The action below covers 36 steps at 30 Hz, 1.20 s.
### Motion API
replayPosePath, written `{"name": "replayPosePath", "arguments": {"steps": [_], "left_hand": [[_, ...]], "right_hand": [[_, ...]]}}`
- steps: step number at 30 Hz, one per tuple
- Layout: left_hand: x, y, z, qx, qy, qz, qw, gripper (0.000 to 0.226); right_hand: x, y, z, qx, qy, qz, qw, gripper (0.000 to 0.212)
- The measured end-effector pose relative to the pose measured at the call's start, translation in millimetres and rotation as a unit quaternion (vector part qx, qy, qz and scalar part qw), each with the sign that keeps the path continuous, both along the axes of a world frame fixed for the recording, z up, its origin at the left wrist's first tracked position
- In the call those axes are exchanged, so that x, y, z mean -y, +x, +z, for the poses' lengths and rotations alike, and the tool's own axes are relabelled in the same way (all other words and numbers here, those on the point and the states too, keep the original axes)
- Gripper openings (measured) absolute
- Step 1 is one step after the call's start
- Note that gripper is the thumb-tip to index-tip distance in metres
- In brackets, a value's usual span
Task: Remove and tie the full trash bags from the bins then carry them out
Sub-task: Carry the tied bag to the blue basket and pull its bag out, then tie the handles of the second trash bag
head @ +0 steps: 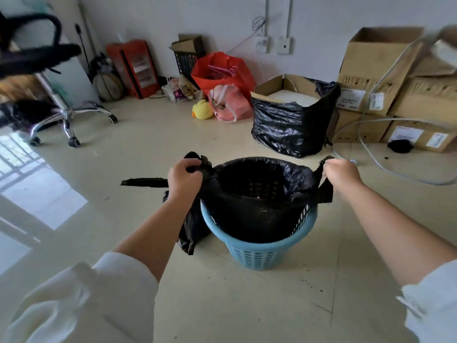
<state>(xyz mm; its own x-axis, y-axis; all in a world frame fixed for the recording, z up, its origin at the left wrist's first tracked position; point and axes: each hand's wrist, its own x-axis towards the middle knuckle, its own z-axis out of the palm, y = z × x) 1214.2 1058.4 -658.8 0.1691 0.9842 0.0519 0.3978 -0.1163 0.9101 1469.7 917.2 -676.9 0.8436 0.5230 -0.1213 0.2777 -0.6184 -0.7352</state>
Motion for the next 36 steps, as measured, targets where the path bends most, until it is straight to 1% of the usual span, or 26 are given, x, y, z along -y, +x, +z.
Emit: {"name": "replayPosePath", "arguments": {"steps": [1, 2, 4, 5, 6, 7, 8, 10, 11, 12, 13, 14, 15, 16, 17, 18, 19, 20, 21, 23, 25, 28, 30, 33, 35, 36], "left_hand": [[-4, 10, 13, 0.066, -0.017, -0.002, 0.998, 0.033], [-6, 18, 24, 0.112, -0.028, 0.003, 0.993, 0.029], [-7, 31, 38, 0.148, -0.058, 0.016, 0.987, 0.021], [-8, 34, 42, 0.143, -0.09, 0.017, 0.986, 0.028], [-10, 34, 44, 0.127, -0.127, 0.024, 0.984, 0.045], [-14, 32, 43, 0.098, -0.162, 0.023, 0.982, 0.055], [-17, 30, 44, 0.049, -0.191, 0.005, 0.98, 0.053], [-18, 24, 51, -0.089, -0.207, -0.06, 0.972, 0.021], [-17, 23, 56, -0.13, -0.194, -0.064, 0.97, 0.014], [-19, 23, 61, -0.129, -0.169, -0.055, 0.976, 0.024], [-23, 23, 66, -0.105, -0.14, -0.046, 0.983, 0.032], [-27, 24, 71, -0.071, -0.117, -0.036, 0.99, 0.035], [-30, 24, 77, -0.035, -0.09, -0.021, 0.995, 0.035], [-31, 25, 84, -0.003, -0.063, -0.005, 0.998, 0.032], [-32, 26, 92, 0.021, -0.038, 0.003, 0.999, 0.028], [-33, 27, 97, 0.037, -0.016, 0.0, 0.999, 0.024], [-33, 29, 102, 0.056, 0.005, -0.013, 0.998, 0.022], [-33, 31, 107, 0.085, 0.024, -0.028, 0.996, 0.02], [-30, 33, 115, 0.123, 0.035, -0.044, 0.991, 0.019], [-26, 35, 131, 0.208, 0.048, -0.06, 0.975, 0.019], [-25, 34, 151, 0.285, 0.065, -0.074, 0.953, 0.012], [-30, 20, 182, 0.337, 0.108, -0.08, 0.932, 0.017], [-33, 1, 199, 0.352, 0.133, -0.066, 0.924, 0.018], [-40, -34, 221, 0.348, 0.159, -0.025, 0.924, 0.022], [-43, -62, 232, 0.338, 0.176, -0.006, 0.925, 0.018], [-44, -77, 237, 0.328, 0.185, 0.012, 0.926, 0.021]], "right_hand": [[-9, 1, 13, -0.039, 0.069, -0.029, 0.996, 0.016], [-17, 1, 25, -0.075, 0.137, -0.053, 0.986, 0.022], [-29, -2, 48, -0.111, 0.221, -0.061, 0.967, 0.034], [-34, -3, 57, -0.111, 0.237, -0.049, 0.964, 0.036], [-37, -5, 65, -0.1, 0.246, -0.043, 0.963, 0.035], [-39, -7, 74, -0.092, 0.261, -0.039, 0.96, 0.031], [-41, -8, 81, -0.084, 0.277, -0.034, 0.957, 0.025], [-46, -8, 92, -0.091, 0.304, -0.02, 0.948, 0.016], [-48, -8, 98, -0.122, 0.302, -0.017, 0.945, 0.016], [-50, -9, 105, -0.154, 0.272, -0.012, 0.95, 0.014], [-52, -8, 112, -0.167, 0.193, 0.005, 0.967, 0.013], [-51, -8, 119, -0.15, 0.058, 0.04, 0.986, 0.019], [-51, -7, 126, -0.105, -0.098, 0.087, 0.986, 0.026], [-51, -7, 134, -0.05, -0.226, 0.122, 0.965, 0.032], [-52, -7, 142, 0.008, -0.288, 0.131, 0.949, 0.035], [-53, -5, 149, 0.061, -0.282, 0.127, 0.949, 0.036], [-54, -4, 154, 0.106, -0.221, 0.118, 0.962, 0.035], [-57, -2, 160, 0.153, -0.118, 0.106, 0.975, 0.034], [-60, -6, 167, 0.186, 0.001, 0.095, 0.978, 0.031], [-69, -22, 184, 0.177, 0.199, 0.093, 0.959, 0.021], [-80, -38, 201, 0.119, 0.316, 0.092, 0.937, 0.019], [-93, -59, 227, 0.036, 0.398, 0.096, 0.912, 0.021], [-102, -76, 245, -0.026, 0.444, 0.114, 0.888, 0.027], [-115, -113, 270, -0.135, 0.489, 0.165, 0.846, 0.028], [-127, -142, 287, -0.154, 0.502, 0.191, 0.829, 0.029], [-132, -158, 295, -0.157, 0.502, 0.204, 0.826, 0.03]]}}
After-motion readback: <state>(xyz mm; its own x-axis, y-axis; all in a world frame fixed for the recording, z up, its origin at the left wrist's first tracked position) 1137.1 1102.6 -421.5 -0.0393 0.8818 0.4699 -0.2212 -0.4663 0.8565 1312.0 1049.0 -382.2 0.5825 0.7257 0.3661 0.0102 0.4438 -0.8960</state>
